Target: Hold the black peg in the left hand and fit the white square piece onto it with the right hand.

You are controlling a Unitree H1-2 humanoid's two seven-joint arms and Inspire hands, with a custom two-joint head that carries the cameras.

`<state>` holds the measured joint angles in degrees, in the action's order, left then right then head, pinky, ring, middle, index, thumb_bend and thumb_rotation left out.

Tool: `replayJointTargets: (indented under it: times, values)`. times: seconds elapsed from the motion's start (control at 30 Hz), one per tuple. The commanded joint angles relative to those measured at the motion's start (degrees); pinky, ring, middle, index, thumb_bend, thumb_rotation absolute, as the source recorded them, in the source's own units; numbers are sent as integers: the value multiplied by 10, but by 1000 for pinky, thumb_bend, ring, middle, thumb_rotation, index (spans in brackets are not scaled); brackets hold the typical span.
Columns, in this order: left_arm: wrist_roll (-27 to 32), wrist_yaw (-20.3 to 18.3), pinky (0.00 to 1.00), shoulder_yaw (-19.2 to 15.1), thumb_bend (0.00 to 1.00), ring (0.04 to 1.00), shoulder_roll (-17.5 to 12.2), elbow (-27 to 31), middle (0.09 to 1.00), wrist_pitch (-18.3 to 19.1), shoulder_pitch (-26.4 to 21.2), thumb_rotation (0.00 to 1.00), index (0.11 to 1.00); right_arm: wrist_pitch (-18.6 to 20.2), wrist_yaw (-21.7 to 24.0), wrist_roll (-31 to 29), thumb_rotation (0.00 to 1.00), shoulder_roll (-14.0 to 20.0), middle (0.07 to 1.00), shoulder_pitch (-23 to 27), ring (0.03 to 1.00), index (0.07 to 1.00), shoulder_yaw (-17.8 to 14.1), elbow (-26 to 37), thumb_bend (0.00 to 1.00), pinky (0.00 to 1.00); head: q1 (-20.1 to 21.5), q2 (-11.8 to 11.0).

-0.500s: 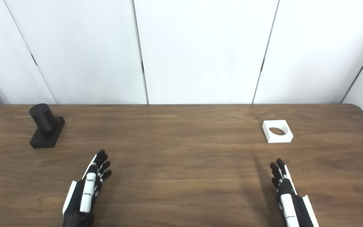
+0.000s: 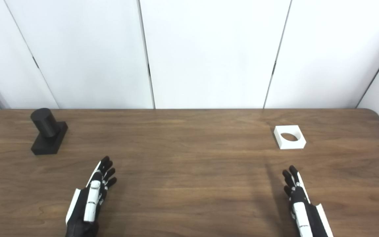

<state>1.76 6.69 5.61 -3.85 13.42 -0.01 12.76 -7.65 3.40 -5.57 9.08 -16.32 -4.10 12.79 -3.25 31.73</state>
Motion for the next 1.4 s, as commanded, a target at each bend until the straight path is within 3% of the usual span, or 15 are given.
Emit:
replayJointTargets:
  times: [0.0,0.37,0.53,0.87,1.2,1.37]
  values:
    - [-8,2,945,6,522,953,35,6,967,-14,42,1000,969,-2,-5,-1,1000,-5,968,-4,997,1000,-8,-38,520,1000,-13,-1]
    - [-21,10,919,29,497,956,48,8,977,4,42,1000,968,-12,18,-32,1000,13,999,0,1000,1000,-19,-53,529,1000,-97,-7]
    - [-33,24,918,40,491,956,52,-6,975,-5,38,1000,963,-26,19,-22,1000,17,1000,2,1000,1000,-25,-62,522,1000,-126,-13]
    - [-41,40,917,57,488,960,52,-27,986,-26,34,1000,974,-52,39,-29,1000,30,1000,5,1000,1000,-25,-86,576,1000,-152,-30]
    - [-50,47,903,66,472,953,59,-51,974,-42,26,1000,966,-81,52,-39,1000,37,1000,18,1000,1000,-27,-116,523,1000,-182,-59]
    - [-57,53,898,68,455,948,64,-53,967,-40,24,1000,956,-68,38,-26,1000,32,991,19,1000,1000,-34,-116,514,1000,-191,-65]
